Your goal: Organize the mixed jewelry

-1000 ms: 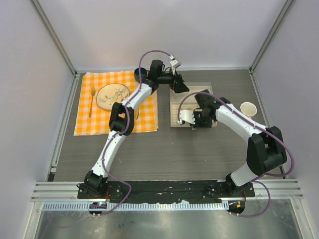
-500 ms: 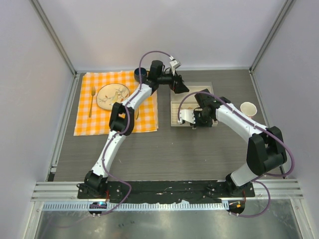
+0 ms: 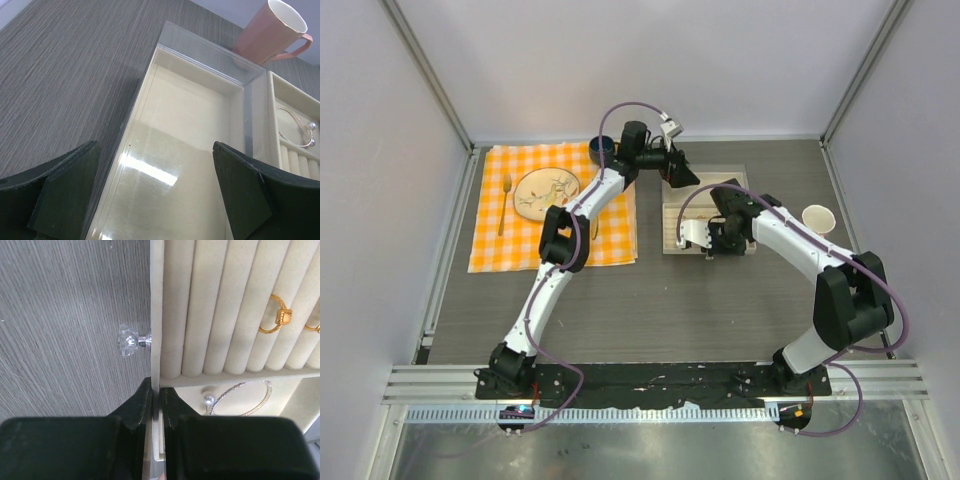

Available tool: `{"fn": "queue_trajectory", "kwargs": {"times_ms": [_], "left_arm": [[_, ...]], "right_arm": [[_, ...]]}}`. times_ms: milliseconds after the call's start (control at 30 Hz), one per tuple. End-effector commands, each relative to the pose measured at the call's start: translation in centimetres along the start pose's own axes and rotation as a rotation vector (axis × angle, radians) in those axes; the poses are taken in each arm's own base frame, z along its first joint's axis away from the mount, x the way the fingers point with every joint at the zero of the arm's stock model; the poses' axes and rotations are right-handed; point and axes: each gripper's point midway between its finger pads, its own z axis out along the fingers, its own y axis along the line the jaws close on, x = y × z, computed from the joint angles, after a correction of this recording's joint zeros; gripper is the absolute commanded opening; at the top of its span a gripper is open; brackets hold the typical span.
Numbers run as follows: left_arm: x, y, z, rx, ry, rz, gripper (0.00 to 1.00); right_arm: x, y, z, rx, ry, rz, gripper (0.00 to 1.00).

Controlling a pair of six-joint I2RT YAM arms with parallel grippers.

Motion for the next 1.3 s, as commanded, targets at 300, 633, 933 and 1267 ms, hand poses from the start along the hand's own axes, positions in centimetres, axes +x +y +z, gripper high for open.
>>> {"fn": "queue_trajectory", "kwargs": {"times_ms": [300, 633, 933, 1267], "left_arm": [[-1.2, -1.3, 0.7, 0.055, -0.036, 0.047, 1.0], [-1.2, -1.4, 0.7, 0.061, -0.039, 0.043, 1.0], [-1.1, -1.4, 0.7, 0.07, -0.042, 0.043, 1.0], [-0.9, -1.6, 0.8, 0.079, -0.039, 0.039, 1.0]], "right_arm": [[-0.5, -1.9, -0.1, 0.069, -0.04, 0.012, 0.01], [-0.5, -1.7, 0.3, 0.059, -0.04, 0.011, 0.01], [-0.3, -1.4, 0.9, 0.042, -0.037, 0.016, 0.01], [-0.4, -2.2, 0.5, 0.066, -0.039, 0.016, 0.01]]}}
